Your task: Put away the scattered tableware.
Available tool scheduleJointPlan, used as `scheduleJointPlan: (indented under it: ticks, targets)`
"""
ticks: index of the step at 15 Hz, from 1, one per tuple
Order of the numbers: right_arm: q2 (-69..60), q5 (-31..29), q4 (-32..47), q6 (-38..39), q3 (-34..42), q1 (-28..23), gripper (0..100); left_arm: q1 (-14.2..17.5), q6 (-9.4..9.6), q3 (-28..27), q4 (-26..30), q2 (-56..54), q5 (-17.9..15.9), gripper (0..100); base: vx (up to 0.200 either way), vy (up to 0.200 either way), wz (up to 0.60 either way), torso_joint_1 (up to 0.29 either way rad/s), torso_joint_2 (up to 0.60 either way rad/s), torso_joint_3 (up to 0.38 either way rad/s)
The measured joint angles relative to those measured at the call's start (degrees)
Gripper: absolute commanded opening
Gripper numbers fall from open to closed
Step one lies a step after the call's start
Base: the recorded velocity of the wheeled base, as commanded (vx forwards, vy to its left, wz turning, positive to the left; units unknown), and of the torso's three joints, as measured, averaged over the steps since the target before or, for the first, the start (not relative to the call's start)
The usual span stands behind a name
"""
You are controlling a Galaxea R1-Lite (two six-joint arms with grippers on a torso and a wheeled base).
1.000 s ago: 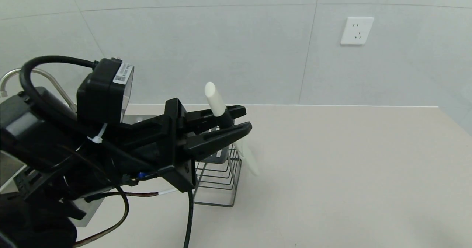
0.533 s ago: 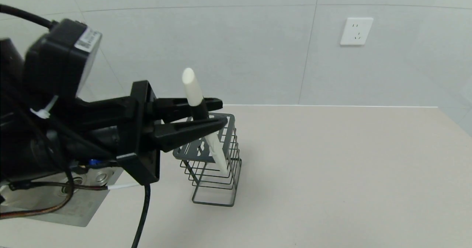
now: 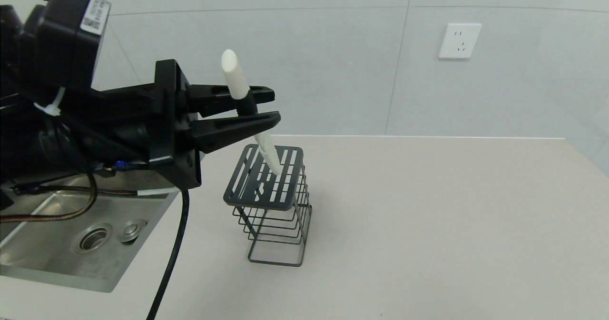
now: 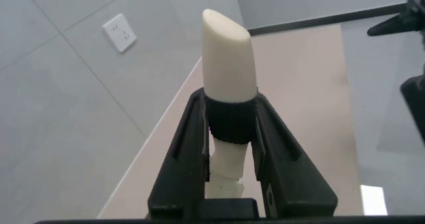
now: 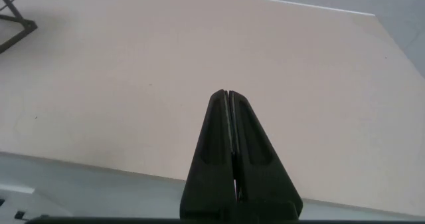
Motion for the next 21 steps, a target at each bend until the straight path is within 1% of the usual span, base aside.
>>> scheduleJointPlan:
  ticks: [2,4,6,7,9,10,12,18,21]
  targets:
    - [-0.11,0.93,0.04,1.83,0.0,0.0,0,0.3,1.48,-2.01,-0.04,2.15,-2.63,0,0.0,0.0,0.0,0.0,0.0,0.0]
    - [-0.21,1.01,0.22,2.79,0.0,0.0,0,0.72,2.82,-3.5,0.0,4.1,-3.47,0,0.0,0.0,0.0,0.0,0.0,0.0]
    - [-0.23,0.96,0.28,2.95,0.0,0.0,0,1.44,2.97,-4.75,-0.01,5.64,-3.94,0,0.0,0.0,0.0,0.0,0.0,0.0]
    - [-0.23,0.85,0.3,3.17,0.0,0.0,0,2.29,3.3,-5.78,-0.06,6.42,-4.71,0,0.0,0.0,0.0,0.0,0.0,0.0]
    - [-0.23,0.3,0.34,4.4,0.0,0.02,0,3.72,4.01,-8.23,-0.04,8.2,-10.53,0,0.0,0.0,0.0,0.0,0.0,0.0]
    - [-0.23,0.3,0.37,4.46,0.0,0.02,0,4.16,4.12,-8.86,0.13,8.81,-12.46,0,0.0,0.0,0.0,0.0,0.0,0.0]
    - [-0.21,0.33,0.39,4.46,0.0,0.0,0,4.49,4.13,-9.29,0.49,9.45,-14.01,0,0.0,0.0,0.0,0.0,0.0,0.0]
    - [-0.21,0.38,0.41,4.33,0.0,0.0,0,4.68,4.1,-8.9,1.11,10.39,-13.93,0,0.0,0.0,0.0,0.0,0.0,0.0]
    - [-0.21,0.38,0.41,4.29,0.0,0.0,0,5.57,4.16,-8.86,1.0,10.97,-13.76,0,0.0,0.0,0.0,0.0,0.0,0.0]
